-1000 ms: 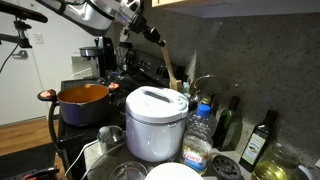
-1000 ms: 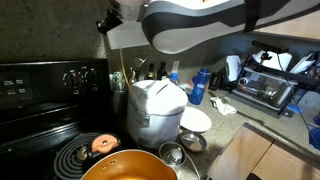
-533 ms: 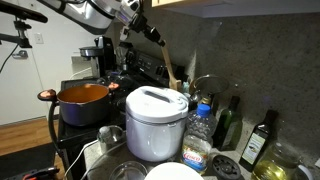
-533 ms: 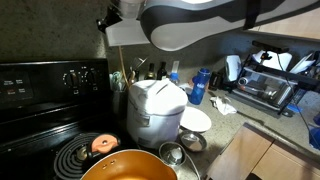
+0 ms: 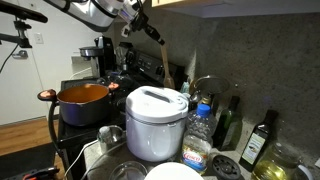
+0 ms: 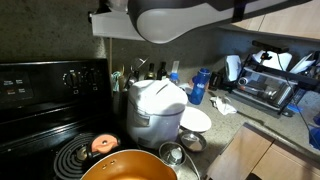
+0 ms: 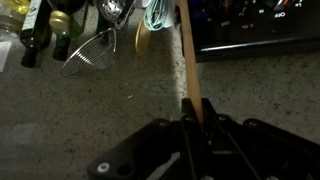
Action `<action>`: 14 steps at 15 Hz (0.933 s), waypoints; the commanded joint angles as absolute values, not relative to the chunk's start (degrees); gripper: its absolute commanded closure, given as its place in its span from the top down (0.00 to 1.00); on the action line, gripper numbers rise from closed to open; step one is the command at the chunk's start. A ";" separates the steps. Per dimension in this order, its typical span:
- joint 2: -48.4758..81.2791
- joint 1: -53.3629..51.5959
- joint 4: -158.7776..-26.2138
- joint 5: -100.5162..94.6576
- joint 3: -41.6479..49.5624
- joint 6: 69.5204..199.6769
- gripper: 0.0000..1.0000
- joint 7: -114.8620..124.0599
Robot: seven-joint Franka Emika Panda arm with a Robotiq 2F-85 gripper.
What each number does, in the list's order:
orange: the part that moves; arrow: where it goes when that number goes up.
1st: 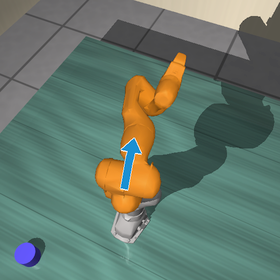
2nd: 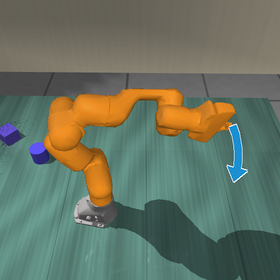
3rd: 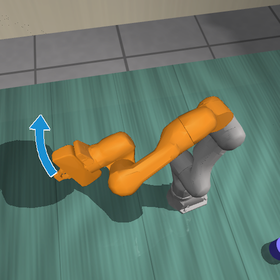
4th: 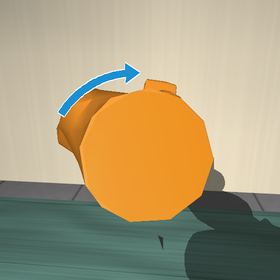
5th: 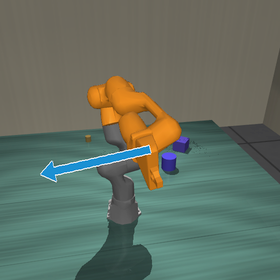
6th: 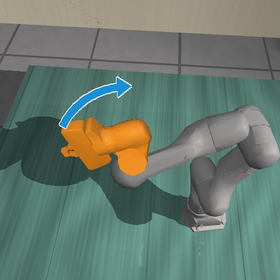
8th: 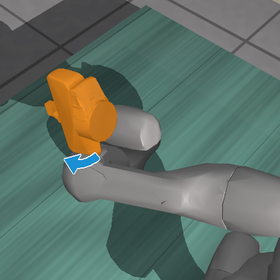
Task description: Use a wooden spoon to mix in the pot then put the spoon back in the utensil holder
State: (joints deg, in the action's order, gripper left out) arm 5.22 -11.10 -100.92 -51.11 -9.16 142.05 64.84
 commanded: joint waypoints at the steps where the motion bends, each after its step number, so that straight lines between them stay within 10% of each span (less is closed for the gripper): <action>1: 8.91 -12.25 -100.23 -50.45 -9.09 143.29 0.03 69.60; 14: 10.87 -13.53 -96.57 -30.61 -8.88 137.23 0.03 59.12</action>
